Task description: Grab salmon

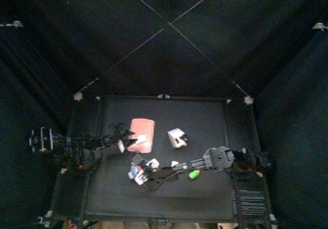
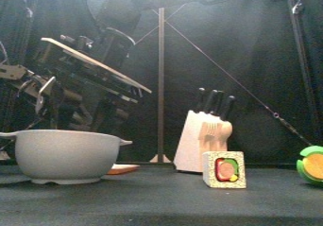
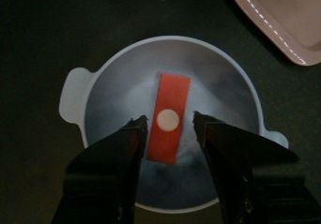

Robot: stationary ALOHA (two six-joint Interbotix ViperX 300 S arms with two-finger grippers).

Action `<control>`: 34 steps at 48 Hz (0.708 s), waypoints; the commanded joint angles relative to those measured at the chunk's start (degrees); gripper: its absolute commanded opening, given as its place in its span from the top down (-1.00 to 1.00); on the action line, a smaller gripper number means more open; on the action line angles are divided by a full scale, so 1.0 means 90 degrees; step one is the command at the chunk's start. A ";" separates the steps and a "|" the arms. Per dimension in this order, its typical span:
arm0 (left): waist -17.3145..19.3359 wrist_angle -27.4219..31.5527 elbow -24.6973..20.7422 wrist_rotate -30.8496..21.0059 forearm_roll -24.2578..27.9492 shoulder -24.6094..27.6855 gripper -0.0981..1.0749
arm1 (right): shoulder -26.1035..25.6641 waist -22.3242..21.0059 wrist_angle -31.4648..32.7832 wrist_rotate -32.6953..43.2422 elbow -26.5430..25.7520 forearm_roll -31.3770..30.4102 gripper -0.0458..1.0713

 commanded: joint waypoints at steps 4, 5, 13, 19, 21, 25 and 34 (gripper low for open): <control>0.0020 -0.0020 -0.0049 0.0010 0.0000 -0.0020 -0.57 | -0.0117 -0.0068 -0.0078 -0.0010 -0.0254 0.0059 -0.53; 0.0020 -0.0020 -0.0049 0.0010 0.0000 -0.0020 -0.57 | -0.0117 -0.0068 -0.0088 -0.0010 -0.0254 0.0068 -0.53; 0.0020 -0.0010 -0.0049 0.0010 0.0000 -0.0020 -0.57 | -0.0088 -0.0078 -0.0098 -0.0010 -0.0273 0.0137 -0.53; 0.0020 -0.0020 -0.0049 0.0010 0.0000 -0.0020 -0.57 | -0.0059 -0.0098 -0.0098 -0.0010 -0.0273 0.0215 -0.53; 0.0020 -0.0020 -0.0049 0.0010 0.0000 -0.0020 -0.57 | -0.0039 -0.0098 -0.0098 -0.0010 -0.0273 0.0225 -0.53; 0.0020 -0.0020 -0.0049 0.0010 0.0000 -0.0020 -0.57 | -0.0010 -0.0117 -0.0098 -0.0010 -0.0293 0.0244 -0.53; 0.0020 -0.0020 -0.0049 0.0010 0.0000 -0.0020 -0.57 | 0.0107 -0.0156 -0.0098 -0.0020 -0.0312 0.0361 -0.53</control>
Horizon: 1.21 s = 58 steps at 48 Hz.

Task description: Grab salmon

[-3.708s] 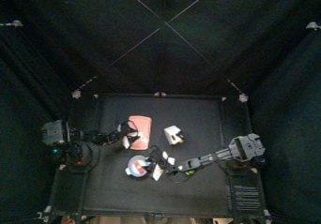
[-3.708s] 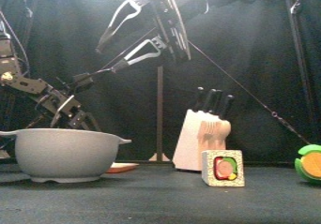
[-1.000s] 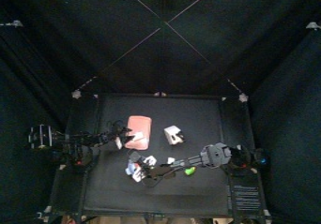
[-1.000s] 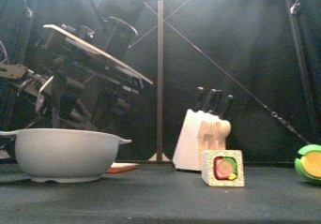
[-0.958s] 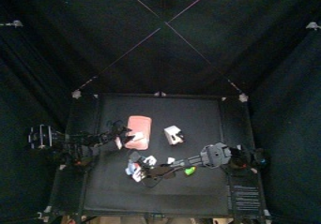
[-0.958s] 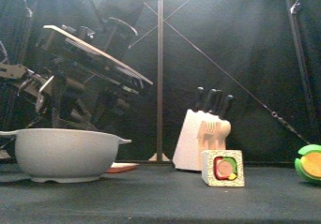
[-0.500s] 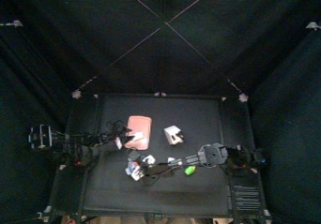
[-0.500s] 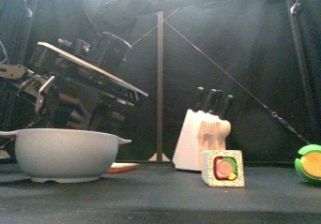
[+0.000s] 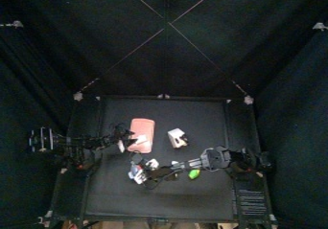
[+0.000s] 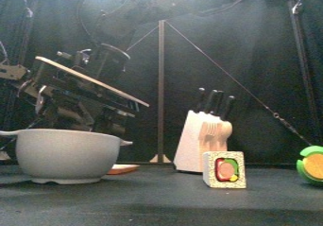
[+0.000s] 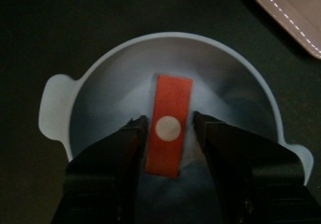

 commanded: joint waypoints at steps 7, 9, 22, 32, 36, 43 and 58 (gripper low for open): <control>0.0020 -0.0029 -0.0059 0.0010 0.0000 -0.0020 -0.57 | -0.0146 -0.0088 -0.0020 0.0000 -0.0186 0.0146 -0.53; 0.0020 -0.0029 -0.0059 0.0010 0.0000 -0.0020 -0.57 | -0.0146 -0.0078 -0.0010 -0.0010 -0.0186 0.0166 -0.52; 0.0020 -0.0029 -0.0059 0.0010 0.0000 -0.0020 -0.57 | -0.0146 -0.0078 -0.0020 0.0000 -0.0215 0.0156 -0.40; 0.0020 -0.0029 -0.0059 0.0010 0.0000 -0.0020 -0.57 | -0.0146 -0.0078 0.0029 0.0000 -0.0273 0.0146 -0.25; 0.0020 -0.0029 -0.0059 0.0010 0.0010 -0.0020 -0.57 | -0.0215 -0.0088 0.0107 -0.0020 -0.0264 0.0098 -0.25; 0.0020 -0.0029 -0.0059 0.0010 0.0010 -0.0020 -0.57 | -0.0479 -0.0039 0.0391 -0.0020 -0.0176 -0.0146 -0.25; 0.0020 -0.0029 -0.0059 0.0010 0.0010 -0.0020 -0.57 | -0.0947 -0.0039 0.0420 -0.0010 0.0166 -0.0400 -0.24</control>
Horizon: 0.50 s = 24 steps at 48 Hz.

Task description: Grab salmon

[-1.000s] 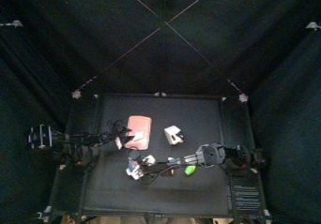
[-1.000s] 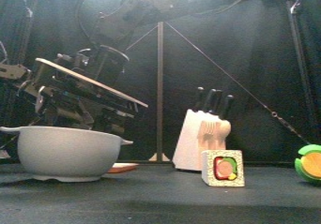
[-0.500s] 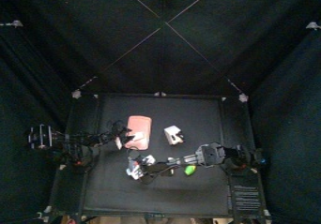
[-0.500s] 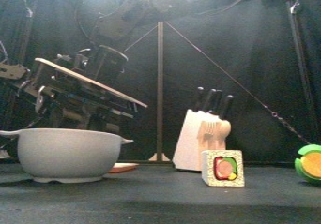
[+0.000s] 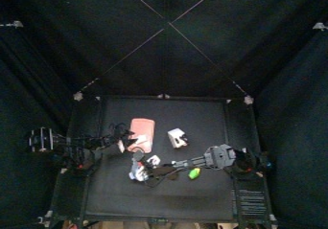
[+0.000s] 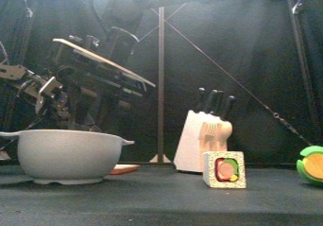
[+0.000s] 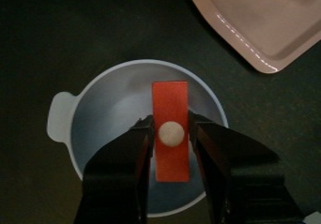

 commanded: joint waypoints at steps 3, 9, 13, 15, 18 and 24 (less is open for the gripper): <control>0.0020 -0.0029 -0.0059 0.0010 0.0010 -0.0020 -0.57 | -0.0469 0.0010 -0.0039 -0.0010 0.0020 -0.0049 -0.24; 0.0020 -0.0029 -0.0059 0.0010 0.0020 -0.0020 -0.57 | -0.0488 0.0010 -0.0088 -0.0010 0.0059 -0.0059 -0.24; 0.0000 -0.0029 -0.0059 0.0010 0.0020 -0.0020 -0.57 | -0.0527 -0.0010 -0.0098 -0.0029 0.0068 -0.0078 -0.24; -0.0020 -0.0029 -0.0059 0.0010 0.0029 -0.0020 -0.57 | -0.0586 -0.0020 -0.0098 -0.0059 0.0088 -0.0098 -0.23; -0.0020 -0.0029 -0.0059 0.0010 0.0078 -0.0049 -0.57 | -0.0674 -0.0039 -0.0098 -0.0146 0.0137 -0.0098 -0.23; -0.0029 -0.0029 -0.0059 0.0010 0.0205 -0.0146 -0.57 | -0.0889 -0.0068 -0.0176 -0.0391 0.0244 -0.0020 -0.23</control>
